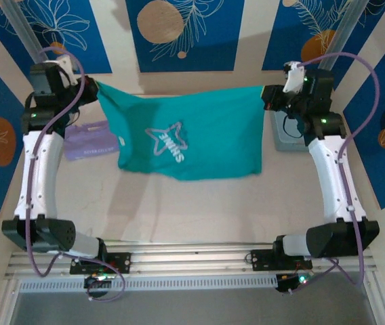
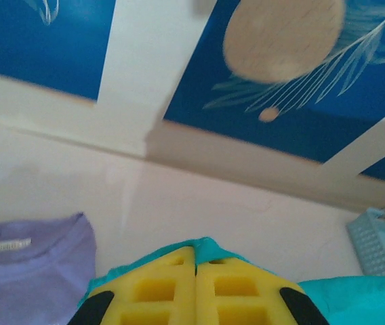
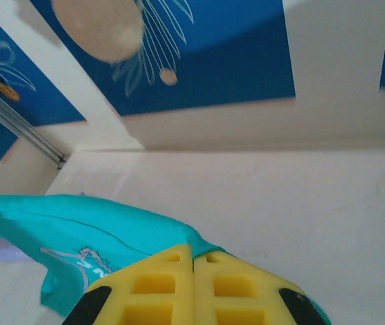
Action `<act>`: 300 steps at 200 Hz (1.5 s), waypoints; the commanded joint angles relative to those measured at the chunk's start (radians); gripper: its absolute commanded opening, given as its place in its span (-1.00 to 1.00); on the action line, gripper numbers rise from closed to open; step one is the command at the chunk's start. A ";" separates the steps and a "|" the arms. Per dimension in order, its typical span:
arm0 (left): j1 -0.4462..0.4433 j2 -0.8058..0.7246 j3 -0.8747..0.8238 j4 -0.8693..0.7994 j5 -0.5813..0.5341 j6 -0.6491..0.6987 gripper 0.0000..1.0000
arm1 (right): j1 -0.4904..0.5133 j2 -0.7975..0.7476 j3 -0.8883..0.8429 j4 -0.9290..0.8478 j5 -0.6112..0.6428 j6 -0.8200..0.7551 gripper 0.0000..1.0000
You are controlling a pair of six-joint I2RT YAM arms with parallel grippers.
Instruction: Fold the inside-out t-shirt
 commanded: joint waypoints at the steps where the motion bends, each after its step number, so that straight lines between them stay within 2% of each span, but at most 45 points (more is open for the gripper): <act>1: 0.011 -0.135 0.066 0.039 0.055 0.003 -1.00 | -0.009 -0.128 0.065 -0.054 0.003 -0.057 -1.00; 34: 0.012 -0.327 0.071 0.067 0.085 -0.014 -1.00 | -0.008 -0.318 0.084 -0.116 0.007 -0.066 -1.00; 77: 0.011 -0.511 0.118 0.046 -0.002 0.047 -1.00 | -0.010 -0.517 0.127 -0.174 0.071 -0.072 -1.00; 111: 0.011 -0.481 0.149 0.026 -0.016 0.067 -1.00 | -0.010 -0.540 0.152 -0.185 0.080 -0.075 -1.00; 165: 0.008 -0.276 0.059 0.101 0.013 0.065 -1.00 | -0.010 -0.440 0.027 -0.107 0.123 -0.105 -1.00; 199: -0.012 -0.114 -0.091 0.228 0.019 0.054 -1.00 | -0.003 -0.275 -0.122 0.025 0.118 -0.096 -1.00; 224: -0.034 0.079 -0.155 0.336 0.018 0.030 -1.00 | 0.019 -0.037 -0.197 0.186 0.134 -0.092 -0.99; 242: -0.065 0.273 -0.095 0.364 -0.038 0.056 -0.99 | 0.031 0.215 -0.121 0.230 0.141 -0.074 -0.93; 256: -0.072 0.453 0.060 0.319 -0.056 0.057 -0.95 | 0.038 0.458 0.064 0.164 0.142 -0.053 -0.81; 269: -0.072 0.626 0.253 0.212 -0.077 0.054 -0.62 | 0.042 0.644 0.252 0.044 0.170 -0.047 -0.61; 281: -0.072 0.749 0.442 0.061 -0.100 0.060 -0.30 | 0.046 0.740 0.373 -0.063 0.213 -0.059 -0.40; 290: -0.073 0.797 0.517 -0.012 -0.112 0.064 -0.11 | 0.048 0.756 0.387 -0.101 0.235 -0.066 -0.26; 300: -0.075 0.796 0.516 -0.052 -0.122 0.065 0.02 | 0.049 0.727 0.336 -0.110 0.245 -0.068 -0.18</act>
